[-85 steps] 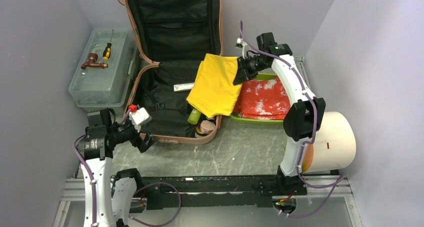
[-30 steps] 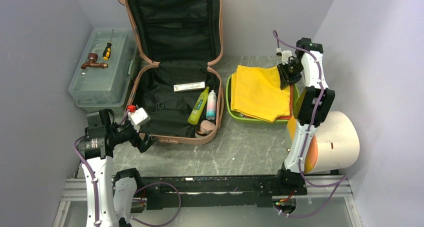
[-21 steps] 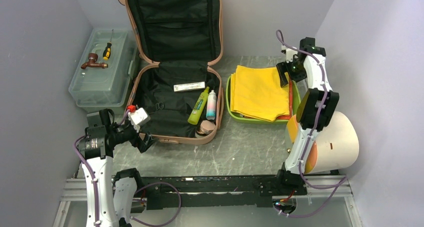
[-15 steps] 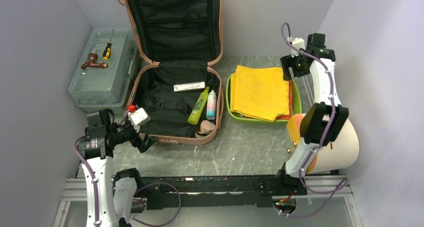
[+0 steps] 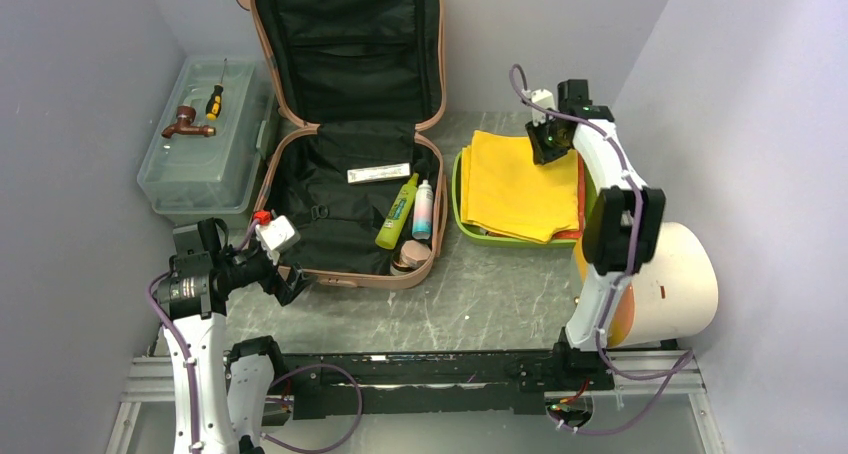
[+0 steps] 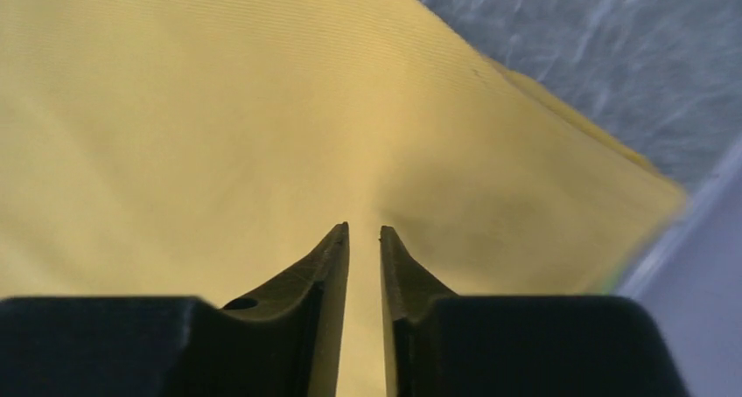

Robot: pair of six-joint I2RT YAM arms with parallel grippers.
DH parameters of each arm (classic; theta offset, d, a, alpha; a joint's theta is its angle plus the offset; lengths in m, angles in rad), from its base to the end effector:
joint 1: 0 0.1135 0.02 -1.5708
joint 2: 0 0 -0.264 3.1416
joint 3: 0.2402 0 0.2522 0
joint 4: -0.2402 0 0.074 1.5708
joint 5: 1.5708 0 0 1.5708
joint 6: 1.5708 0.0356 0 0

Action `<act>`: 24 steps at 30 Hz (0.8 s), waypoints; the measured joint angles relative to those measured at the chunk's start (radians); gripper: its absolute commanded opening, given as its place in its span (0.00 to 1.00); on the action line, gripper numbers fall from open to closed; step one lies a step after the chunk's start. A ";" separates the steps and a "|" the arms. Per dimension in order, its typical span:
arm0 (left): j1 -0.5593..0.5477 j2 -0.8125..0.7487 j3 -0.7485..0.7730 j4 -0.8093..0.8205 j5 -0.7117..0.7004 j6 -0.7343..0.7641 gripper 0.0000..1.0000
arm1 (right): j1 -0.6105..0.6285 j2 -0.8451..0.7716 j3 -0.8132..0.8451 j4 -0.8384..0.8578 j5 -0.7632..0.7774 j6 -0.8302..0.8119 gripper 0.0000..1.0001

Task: Open, take out, and arrange the luggage
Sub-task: Place the clothes in the bin.

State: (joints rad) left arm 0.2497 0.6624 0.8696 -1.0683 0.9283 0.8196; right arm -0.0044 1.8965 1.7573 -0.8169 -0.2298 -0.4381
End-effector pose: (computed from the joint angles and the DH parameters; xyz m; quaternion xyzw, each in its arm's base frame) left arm 0.1052 -0.0026 0.3127 0.3850 0.7610 -0.2029 0.4812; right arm 0.4181 0.0063 0.3003 -0.2376 0.9172 0.0407 0.3172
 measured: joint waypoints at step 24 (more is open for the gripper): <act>0.009 -0.031 -0.015 -0.014 0.016 0.014 0.99 | 0.016 -0.240 -0.172 -0.091 -0.138 -0.017 0.08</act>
State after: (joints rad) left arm 0.2588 0.6319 0.8547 -1.0821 0.9447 0.8333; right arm 0.0116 1.6569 1.5856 -0.9077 -0.3676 -0.4549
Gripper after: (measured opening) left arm 0.995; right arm 0.086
